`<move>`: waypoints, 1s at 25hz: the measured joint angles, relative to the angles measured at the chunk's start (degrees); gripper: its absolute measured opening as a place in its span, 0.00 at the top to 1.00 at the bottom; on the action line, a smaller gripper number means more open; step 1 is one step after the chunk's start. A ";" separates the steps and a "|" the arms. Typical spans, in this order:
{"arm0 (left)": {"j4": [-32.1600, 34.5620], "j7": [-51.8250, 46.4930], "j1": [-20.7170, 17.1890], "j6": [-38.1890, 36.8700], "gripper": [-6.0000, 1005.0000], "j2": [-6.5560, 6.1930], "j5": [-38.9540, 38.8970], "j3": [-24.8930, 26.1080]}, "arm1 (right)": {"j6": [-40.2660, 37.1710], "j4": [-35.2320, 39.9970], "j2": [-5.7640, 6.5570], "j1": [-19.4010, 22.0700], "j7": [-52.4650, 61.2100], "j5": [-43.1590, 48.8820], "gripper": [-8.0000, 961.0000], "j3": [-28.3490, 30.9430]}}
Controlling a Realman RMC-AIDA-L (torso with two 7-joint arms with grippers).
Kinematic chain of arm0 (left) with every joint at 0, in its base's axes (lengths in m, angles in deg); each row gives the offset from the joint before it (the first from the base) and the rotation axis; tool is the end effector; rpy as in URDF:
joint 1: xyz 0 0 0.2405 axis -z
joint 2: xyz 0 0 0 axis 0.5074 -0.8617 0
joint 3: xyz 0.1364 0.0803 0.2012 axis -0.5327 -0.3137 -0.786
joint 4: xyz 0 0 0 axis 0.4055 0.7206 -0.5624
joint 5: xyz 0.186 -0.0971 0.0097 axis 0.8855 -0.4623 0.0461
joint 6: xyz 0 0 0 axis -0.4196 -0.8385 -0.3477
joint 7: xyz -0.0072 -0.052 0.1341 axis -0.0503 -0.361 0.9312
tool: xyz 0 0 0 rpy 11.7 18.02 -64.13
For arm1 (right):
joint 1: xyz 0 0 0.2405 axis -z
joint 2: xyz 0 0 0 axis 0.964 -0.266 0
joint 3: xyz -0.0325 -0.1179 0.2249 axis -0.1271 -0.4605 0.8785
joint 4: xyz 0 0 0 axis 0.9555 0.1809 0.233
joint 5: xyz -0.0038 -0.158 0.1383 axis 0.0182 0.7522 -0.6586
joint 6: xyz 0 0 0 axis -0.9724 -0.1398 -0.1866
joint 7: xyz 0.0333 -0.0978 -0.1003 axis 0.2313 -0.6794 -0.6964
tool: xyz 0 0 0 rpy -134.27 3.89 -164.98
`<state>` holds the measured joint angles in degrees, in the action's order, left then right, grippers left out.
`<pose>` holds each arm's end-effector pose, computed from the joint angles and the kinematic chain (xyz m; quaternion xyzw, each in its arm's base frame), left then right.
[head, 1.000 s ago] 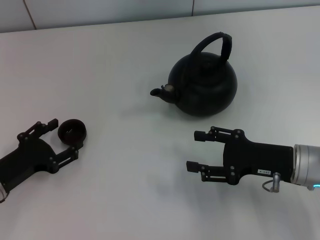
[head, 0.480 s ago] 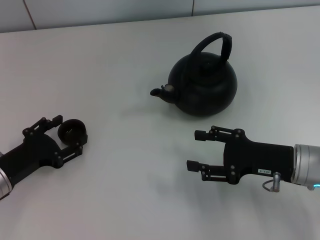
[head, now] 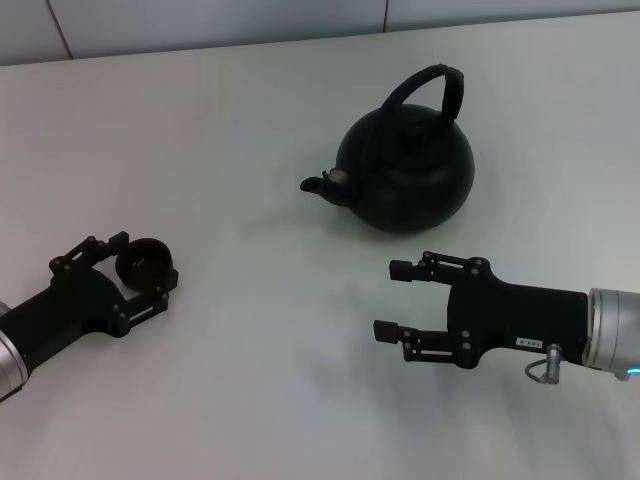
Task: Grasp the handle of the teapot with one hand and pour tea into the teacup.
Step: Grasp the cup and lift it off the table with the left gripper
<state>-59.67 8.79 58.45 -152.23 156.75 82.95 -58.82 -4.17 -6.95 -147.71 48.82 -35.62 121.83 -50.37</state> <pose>-0.3397 0.2918 -0.0526 -0.9046 -0.1728 -0.1999 0.3343 0.3023 0.2562 -0.0511 -0.9321 0.1460 0.2935 0.1539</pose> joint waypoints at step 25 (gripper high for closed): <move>-0.08 0.07 0.24 0.04 0.31 -0.01 0.05 -0.33 | 0.09 0.00 0.00 0.00 0.00 0.00 0.21 -0.01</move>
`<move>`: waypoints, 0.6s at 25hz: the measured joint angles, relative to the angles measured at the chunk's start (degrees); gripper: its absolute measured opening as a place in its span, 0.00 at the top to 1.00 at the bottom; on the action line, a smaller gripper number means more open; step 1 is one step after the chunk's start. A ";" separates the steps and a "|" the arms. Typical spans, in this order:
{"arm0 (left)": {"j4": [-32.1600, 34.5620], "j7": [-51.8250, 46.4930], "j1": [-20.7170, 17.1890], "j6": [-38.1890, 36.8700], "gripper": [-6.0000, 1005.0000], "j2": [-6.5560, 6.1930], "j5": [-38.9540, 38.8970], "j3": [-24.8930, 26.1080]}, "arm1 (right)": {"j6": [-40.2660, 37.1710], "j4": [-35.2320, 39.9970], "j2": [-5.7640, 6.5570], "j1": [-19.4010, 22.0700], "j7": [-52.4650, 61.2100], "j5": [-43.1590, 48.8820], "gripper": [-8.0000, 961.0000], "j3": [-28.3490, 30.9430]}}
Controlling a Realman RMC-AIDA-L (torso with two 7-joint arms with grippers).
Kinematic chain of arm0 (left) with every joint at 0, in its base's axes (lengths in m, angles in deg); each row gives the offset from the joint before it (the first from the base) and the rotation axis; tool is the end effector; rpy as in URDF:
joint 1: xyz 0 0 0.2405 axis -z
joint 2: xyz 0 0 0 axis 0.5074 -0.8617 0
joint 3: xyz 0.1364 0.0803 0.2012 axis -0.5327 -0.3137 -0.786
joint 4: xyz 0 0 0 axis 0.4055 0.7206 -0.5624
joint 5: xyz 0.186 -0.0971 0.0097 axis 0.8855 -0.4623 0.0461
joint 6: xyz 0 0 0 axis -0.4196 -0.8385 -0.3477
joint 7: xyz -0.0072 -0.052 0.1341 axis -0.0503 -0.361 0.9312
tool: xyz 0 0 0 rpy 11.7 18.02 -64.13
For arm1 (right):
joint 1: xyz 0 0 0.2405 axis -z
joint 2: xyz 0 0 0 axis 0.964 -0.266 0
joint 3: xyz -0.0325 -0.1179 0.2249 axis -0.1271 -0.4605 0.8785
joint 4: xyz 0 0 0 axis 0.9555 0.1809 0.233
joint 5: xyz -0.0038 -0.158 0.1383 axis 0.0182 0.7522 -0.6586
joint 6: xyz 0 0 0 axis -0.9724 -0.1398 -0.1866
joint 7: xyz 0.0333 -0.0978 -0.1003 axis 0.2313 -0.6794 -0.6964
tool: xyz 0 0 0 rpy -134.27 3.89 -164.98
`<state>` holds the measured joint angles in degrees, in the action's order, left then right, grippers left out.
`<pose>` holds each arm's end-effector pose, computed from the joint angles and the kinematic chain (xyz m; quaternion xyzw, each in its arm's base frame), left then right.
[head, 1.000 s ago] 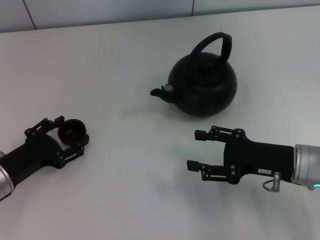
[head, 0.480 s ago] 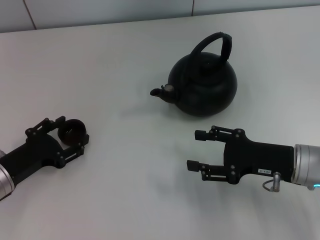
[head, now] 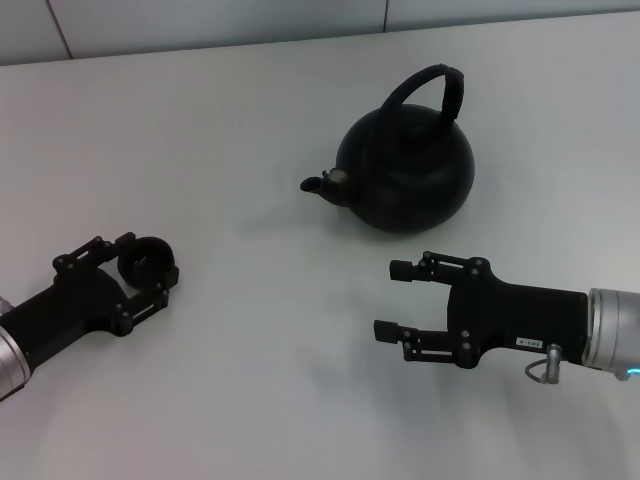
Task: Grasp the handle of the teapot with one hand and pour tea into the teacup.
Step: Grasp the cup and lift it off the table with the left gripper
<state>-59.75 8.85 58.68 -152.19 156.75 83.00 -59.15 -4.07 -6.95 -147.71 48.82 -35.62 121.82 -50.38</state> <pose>-0.3383 0.2927 -0.0534 -0.9065 -0.1695 -0.1995 0.3314 0.3025 0.2563 -0.0512 -0.9322 0.1463 0.2929 0.1544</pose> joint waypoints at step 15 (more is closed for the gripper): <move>-1.96 -0.66 6.58 -0.68 0.32 0.07 0.15 -3.95 | 0.00 0.00 0.00 0.70 0.00 -0.01 0.21 0.00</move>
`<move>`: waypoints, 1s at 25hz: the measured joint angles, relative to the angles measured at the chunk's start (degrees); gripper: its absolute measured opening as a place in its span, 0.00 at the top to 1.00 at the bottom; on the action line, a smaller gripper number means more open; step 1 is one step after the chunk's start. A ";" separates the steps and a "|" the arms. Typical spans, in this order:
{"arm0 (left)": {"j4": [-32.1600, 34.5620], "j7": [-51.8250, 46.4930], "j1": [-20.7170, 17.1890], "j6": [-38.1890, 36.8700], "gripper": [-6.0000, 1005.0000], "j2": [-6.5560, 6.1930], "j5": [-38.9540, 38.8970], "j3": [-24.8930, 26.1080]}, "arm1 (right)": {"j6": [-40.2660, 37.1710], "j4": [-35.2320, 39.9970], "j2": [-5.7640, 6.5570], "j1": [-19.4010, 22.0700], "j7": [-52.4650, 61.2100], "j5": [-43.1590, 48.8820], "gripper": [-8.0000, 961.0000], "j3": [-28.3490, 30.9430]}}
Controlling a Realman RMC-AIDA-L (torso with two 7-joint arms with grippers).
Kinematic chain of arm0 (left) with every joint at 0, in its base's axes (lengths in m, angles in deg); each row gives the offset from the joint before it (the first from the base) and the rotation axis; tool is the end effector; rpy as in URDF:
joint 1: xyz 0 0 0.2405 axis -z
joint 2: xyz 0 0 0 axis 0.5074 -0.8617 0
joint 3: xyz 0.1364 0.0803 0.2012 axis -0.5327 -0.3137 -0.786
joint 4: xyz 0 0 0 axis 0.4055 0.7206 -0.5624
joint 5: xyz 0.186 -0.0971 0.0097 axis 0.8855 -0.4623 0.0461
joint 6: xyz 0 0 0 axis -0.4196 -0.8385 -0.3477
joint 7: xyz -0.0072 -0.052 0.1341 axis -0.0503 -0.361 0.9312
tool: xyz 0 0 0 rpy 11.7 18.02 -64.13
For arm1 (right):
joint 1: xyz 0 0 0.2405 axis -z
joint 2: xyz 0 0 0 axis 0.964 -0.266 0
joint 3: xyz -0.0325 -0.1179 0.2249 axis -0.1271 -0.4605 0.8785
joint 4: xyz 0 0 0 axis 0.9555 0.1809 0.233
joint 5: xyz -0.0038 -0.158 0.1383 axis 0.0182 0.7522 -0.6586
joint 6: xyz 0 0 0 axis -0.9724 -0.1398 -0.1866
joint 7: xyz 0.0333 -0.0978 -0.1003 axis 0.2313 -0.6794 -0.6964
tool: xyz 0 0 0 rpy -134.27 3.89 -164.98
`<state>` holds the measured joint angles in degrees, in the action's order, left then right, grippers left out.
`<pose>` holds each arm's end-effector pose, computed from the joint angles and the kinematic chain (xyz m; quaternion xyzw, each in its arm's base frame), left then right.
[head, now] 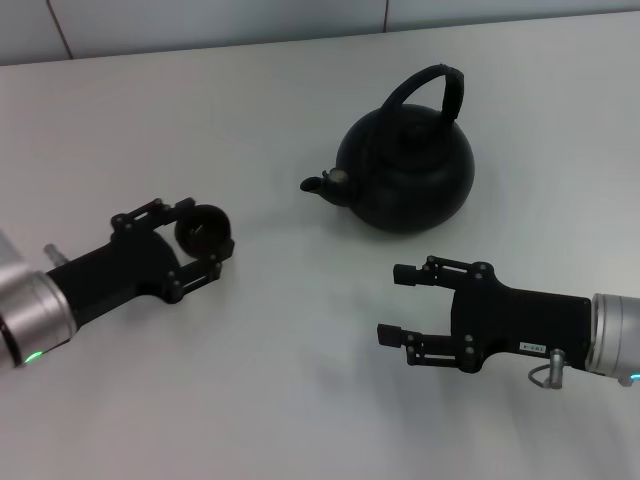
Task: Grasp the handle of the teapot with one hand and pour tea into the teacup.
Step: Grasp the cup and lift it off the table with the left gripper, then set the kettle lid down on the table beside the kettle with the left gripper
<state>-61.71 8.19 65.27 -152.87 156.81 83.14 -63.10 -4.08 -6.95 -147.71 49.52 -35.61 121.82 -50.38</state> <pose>-0.2948 0.3204 -0.0666 -0.9272 -0.1105 -0.2234 0.2796 0.3055 0.2526 -0.0512 -0.9313 0.1520 0.2920 0.1561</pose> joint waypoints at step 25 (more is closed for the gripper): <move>-4.24 0.63 3.33 8.17 0.31 0.02 0.36 -0.17 | 0.00 0.00 -0.09 0.06 0.00 -0.17 0.21 0.09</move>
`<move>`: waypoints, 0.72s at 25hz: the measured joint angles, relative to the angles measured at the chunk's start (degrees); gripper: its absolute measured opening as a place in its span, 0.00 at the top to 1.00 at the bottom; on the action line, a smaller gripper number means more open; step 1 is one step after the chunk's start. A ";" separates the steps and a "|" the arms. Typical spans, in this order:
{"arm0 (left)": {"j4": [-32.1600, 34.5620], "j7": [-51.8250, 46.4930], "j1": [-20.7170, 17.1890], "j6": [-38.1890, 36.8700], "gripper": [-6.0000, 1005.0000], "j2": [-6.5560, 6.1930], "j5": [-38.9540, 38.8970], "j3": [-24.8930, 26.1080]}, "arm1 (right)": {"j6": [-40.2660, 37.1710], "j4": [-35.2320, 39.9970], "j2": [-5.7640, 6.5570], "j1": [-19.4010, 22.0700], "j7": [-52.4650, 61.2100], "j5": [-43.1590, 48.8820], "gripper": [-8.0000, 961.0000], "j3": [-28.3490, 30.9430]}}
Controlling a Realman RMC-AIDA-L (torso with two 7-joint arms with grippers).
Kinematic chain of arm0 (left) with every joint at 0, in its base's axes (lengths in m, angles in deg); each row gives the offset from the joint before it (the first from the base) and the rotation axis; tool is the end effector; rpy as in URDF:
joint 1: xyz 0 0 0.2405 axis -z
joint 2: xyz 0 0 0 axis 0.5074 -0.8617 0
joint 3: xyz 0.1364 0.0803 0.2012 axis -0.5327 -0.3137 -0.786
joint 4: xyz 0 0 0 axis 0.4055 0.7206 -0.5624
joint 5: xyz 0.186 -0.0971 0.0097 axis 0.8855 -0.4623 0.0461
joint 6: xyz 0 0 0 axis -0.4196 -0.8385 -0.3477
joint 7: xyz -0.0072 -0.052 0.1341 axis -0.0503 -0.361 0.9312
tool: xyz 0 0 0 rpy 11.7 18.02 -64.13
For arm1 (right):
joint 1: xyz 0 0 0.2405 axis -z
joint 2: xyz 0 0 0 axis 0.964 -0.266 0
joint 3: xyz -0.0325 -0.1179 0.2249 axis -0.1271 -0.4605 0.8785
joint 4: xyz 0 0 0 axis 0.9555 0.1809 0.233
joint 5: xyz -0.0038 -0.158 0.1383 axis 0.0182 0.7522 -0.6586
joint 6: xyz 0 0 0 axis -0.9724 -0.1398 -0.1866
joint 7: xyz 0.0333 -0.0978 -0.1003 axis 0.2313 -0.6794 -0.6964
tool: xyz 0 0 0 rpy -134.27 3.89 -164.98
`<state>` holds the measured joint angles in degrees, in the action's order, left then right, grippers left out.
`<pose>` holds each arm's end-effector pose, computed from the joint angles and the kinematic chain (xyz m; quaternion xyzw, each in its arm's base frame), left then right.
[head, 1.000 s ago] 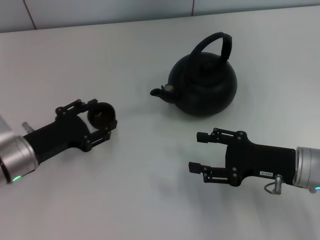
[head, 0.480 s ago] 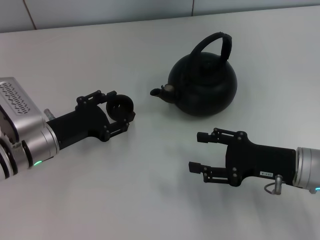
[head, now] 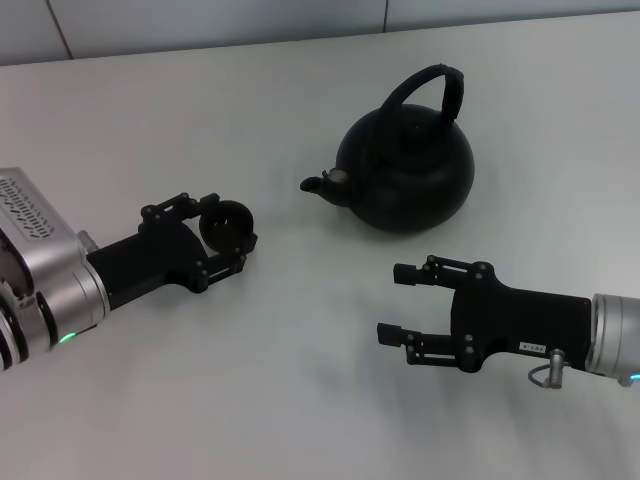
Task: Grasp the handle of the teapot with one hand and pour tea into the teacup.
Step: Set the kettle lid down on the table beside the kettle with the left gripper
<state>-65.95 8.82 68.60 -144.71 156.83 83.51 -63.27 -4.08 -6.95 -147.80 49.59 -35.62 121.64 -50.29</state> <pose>-0.2826 0.3356 -0.0851 -0.9346 -0.1128 -0.1936 0.2761 0.3053 0.2525 -0.0514 -0.9303 0.1530 0.2937 0.1578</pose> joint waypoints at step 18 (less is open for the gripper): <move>-3.44 2.39 -0.15 3.57 0.32 0.19 -0.23 0.64 | 0.00 -0.09 0.00 0.03 -0.40 0.00 0.21 0.00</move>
<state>-69.39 11.21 68.44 -141.13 157.02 83.27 -62.63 -4.08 -7.04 -147.80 49.62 -36.02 121.64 -50.29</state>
